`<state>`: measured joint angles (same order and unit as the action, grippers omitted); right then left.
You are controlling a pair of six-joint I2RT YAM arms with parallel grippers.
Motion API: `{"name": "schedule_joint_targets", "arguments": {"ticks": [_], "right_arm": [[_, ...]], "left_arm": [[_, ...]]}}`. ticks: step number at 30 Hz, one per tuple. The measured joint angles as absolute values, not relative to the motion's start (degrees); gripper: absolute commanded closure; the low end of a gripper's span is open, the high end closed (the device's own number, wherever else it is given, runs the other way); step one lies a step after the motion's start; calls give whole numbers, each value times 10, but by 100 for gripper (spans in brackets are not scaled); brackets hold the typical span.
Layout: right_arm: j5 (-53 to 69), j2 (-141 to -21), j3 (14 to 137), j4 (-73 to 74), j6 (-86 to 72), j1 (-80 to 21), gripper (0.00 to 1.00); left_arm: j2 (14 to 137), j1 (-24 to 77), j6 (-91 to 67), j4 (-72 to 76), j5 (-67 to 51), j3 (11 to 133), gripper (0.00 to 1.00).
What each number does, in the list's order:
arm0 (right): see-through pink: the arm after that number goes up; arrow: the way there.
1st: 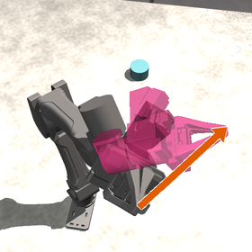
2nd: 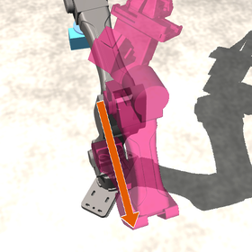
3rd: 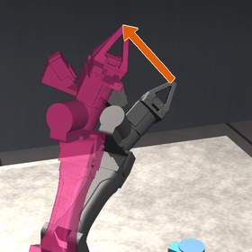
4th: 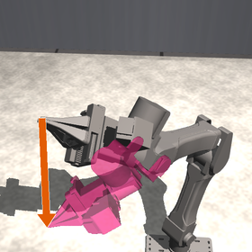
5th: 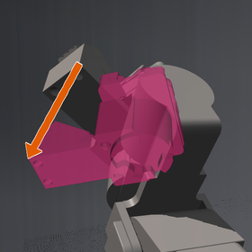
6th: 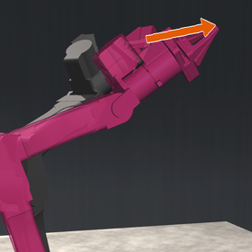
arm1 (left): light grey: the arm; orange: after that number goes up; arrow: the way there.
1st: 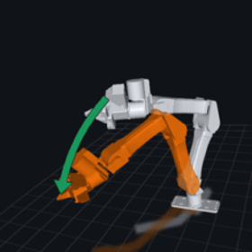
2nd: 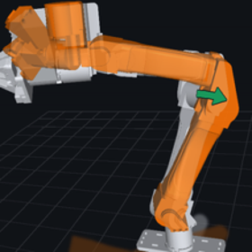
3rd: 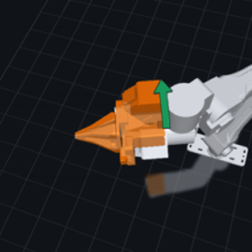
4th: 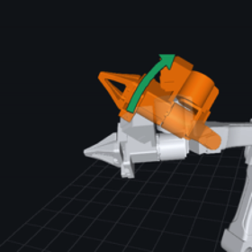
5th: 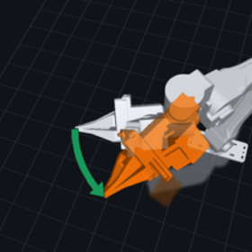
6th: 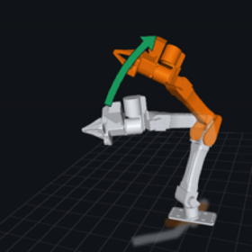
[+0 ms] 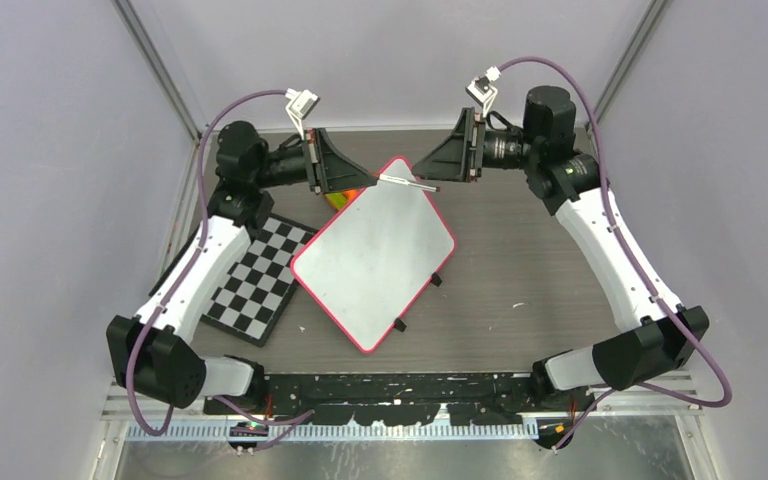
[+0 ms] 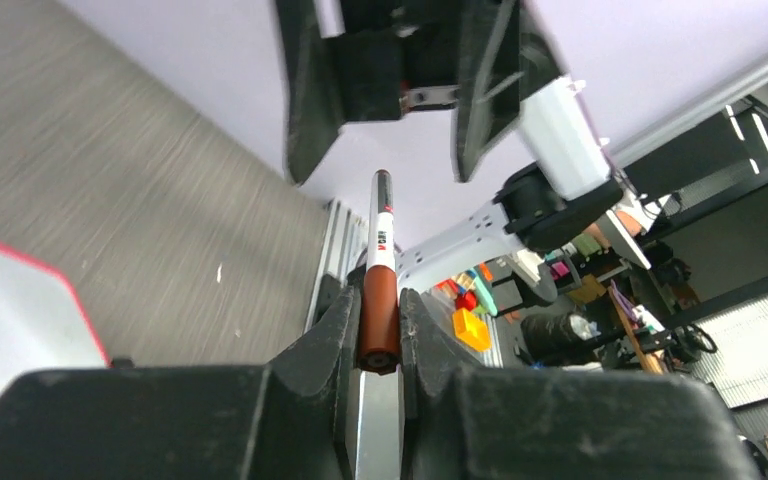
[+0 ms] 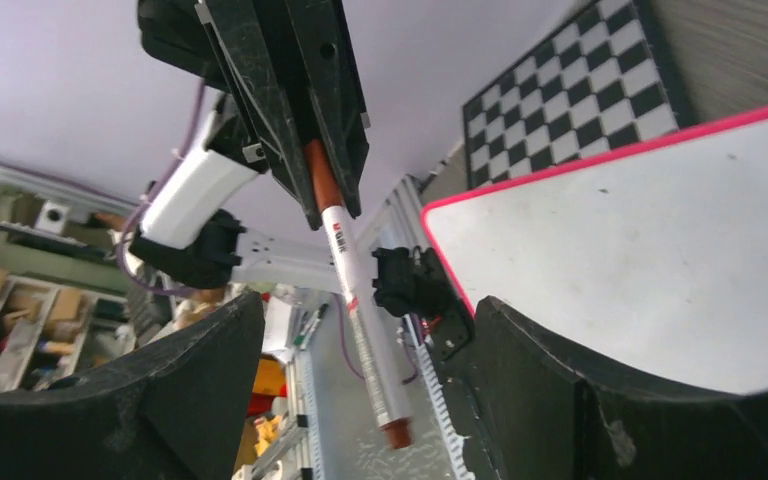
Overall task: Write a sentence on the whiteboard
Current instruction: Open the whiteboard marker at the center of the board.
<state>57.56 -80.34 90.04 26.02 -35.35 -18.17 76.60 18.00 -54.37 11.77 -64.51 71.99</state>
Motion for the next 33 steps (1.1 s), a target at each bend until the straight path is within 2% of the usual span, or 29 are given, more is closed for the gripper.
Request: {"name": "schedule_joint_targets", "arguments": {"ticks": [3, 6, 12, 18, 22, 29, 33], "right_arm": [[613, -802, 848, 87, -494, -183, 21], [630, -804, 797, -94, -634, -183, 35], [635, -810, 788, -251, -759, -196, 43], [635, -810, 792, -231, -746, -207, 43], [634, -810, 802, -151, -689, -209, 57], [628, -811, 819, -78, -639, -214, 59], [624, -811, 824, -66, -628, -215, 67]], "left_arm": [[749, 180, -599, 204, -641, 701, 100], [740, 180, -641, 262, -634, 691, 100], [740, 180, -671, 294, -613, 688, 100], [740, 180, -673, 296, -599, 688, 100], [741, 179, -673, 296, -585, 688, 100], [751, 179, -671, 288, -574, 688, 100], [752, 179, -671, 288, -574, 689, 100]]}}
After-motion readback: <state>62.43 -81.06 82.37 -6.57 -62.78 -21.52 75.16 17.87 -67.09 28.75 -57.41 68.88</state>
